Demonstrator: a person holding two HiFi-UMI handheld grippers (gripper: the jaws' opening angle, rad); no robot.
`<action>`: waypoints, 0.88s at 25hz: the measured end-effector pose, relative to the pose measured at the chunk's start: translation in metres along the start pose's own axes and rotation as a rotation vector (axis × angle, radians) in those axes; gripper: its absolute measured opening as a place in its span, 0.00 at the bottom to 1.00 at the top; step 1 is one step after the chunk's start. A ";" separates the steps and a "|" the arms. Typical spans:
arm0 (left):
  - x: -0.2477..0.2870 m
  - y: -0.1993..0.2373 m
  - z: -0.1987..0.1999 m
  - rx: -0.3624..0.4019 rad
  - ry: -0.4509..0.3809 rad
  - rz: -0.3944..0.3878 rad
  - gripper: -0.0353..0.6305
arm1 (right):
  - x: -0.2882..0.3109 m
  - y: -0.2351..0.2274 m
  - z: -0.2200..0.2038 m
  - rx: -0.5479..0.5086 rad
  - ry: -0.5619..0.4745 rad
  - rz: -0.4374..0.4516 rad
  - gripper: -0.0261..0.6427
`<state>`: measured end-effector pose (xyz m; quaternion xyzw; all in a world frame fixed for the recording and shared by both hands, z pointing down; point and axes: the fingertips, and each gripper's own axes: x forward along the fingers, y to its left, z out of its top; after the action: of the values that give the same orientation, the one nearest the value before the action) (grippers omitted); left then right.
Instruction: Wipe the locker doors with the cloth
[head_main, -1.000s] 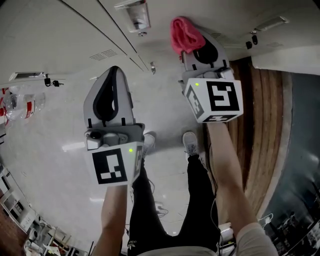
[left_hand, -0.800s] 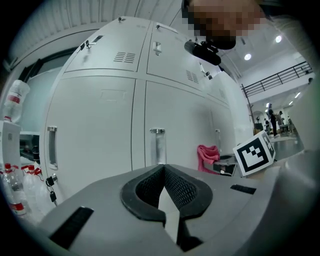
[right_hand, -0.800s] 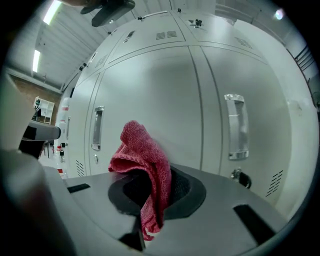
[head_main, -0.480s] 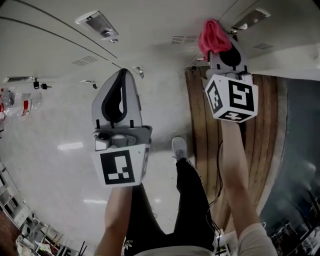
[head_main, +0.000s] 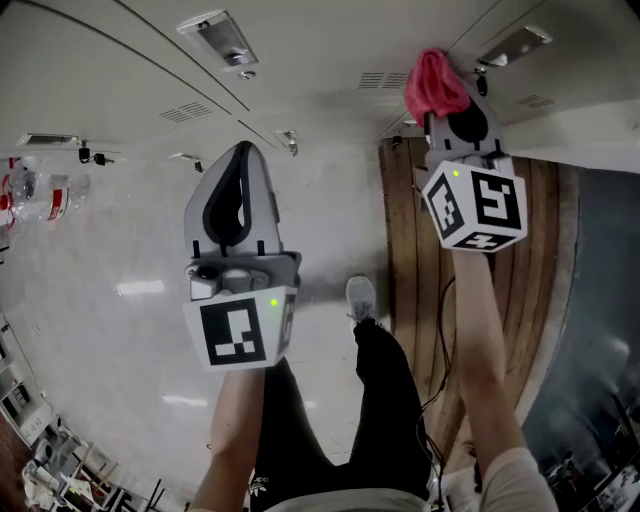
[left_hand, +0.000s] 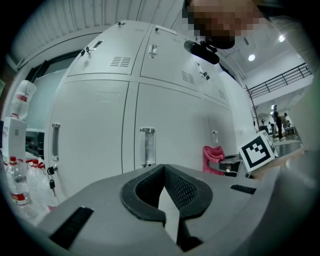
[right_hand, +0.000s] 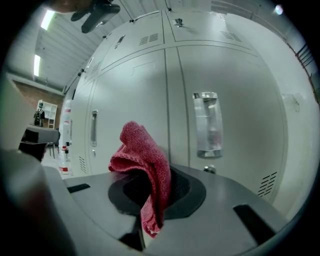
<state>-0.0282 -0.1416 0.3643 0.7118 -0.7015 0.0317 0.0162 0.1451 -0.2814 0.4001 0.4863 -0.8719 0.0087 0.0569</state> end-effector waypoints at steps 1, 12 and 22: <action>-0.002 0.005 0.002 -0.001 -0.006 0.004 0.08 | -0.001 0.016 -0.001 0.009 0.005 0.033 0.10; -0.016 0.058 -0.018 -0.051 -0.011 0.029 0.08 | 0.057 0.215 -0.034 0.095 0.037 0.329 0.10; -0.034 0.112 -0.031 0.001 -0.007 0.064 0.08 | 0.080 0.248 -0.058 0.044 0.092 0.309 0.10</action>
<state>-0.1414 -0.1074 0.3907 0.6890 -0.7240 0.0300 0.0124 -0.1018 -0.2141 0.4764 0.3464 -0.9325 0.0587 0.0841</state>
